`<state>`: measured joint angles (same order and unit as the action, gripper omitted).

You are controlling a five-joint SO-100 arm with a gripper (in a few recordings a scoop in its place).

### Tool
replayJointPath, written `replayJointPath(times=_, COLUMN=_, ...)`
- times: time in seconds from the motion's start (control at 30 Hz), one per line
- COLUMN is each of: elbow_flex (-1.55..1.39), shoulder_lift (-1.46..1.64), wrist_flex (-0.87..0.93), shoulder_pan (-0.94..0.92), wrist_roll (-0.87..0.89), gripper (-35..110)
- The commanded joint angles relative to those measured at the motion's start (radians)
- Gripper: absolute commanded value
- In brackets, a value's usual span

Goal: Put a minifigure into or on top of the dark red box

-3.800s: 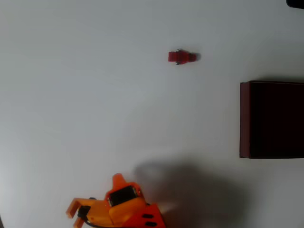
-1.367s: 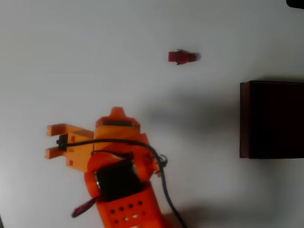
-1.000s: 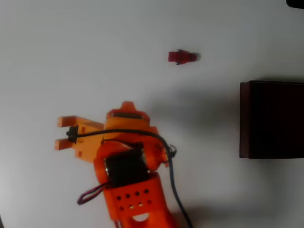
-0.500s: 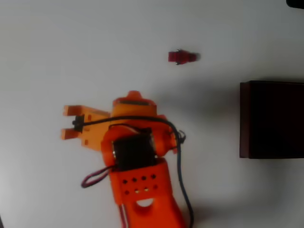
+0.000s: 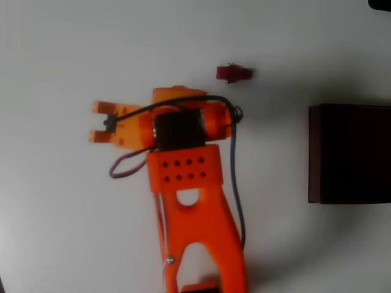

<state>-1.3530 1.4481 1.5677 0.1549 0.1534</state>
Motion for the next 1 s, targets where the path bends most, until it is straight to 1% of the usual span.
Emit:
replayJointPath(times=0.0, elbow_flex=0.083, shoulder_lift=-0.041, wrist_flex=0.008, shoulder_pan=-0.012, wrist_roll=-0.011, gripper=24)
replayJointPath(times=0.4, elbow_flex=0.299, shoulder_lift=-0.272, wrist_flex=0.031, shoulder_pan=-0.084, wrist_roll=-0.083, gripper=24)
replayJointPath(times=0.47, elbow_flex=0.367, shoulder_lift=-0.318, wrist_flex=0.055, shoulder_pan=-0.092, wrist_roll=-0.089, gripper=24)
replayJointPath(times=0.73, elbow_flex=0.785, shoulder_lift=-0.561, wrist_flex=0.216, shoulder_pan=-0.110, wrist_roll=-0.121, gripper=24)
replayJointPath(times=0.97, elbow_flex=0.871, shoulder_lift=-0.650, wrist_flex=0.218, shoulder_pan=-0.123, wrist_roll=-0.132, gripper=24)
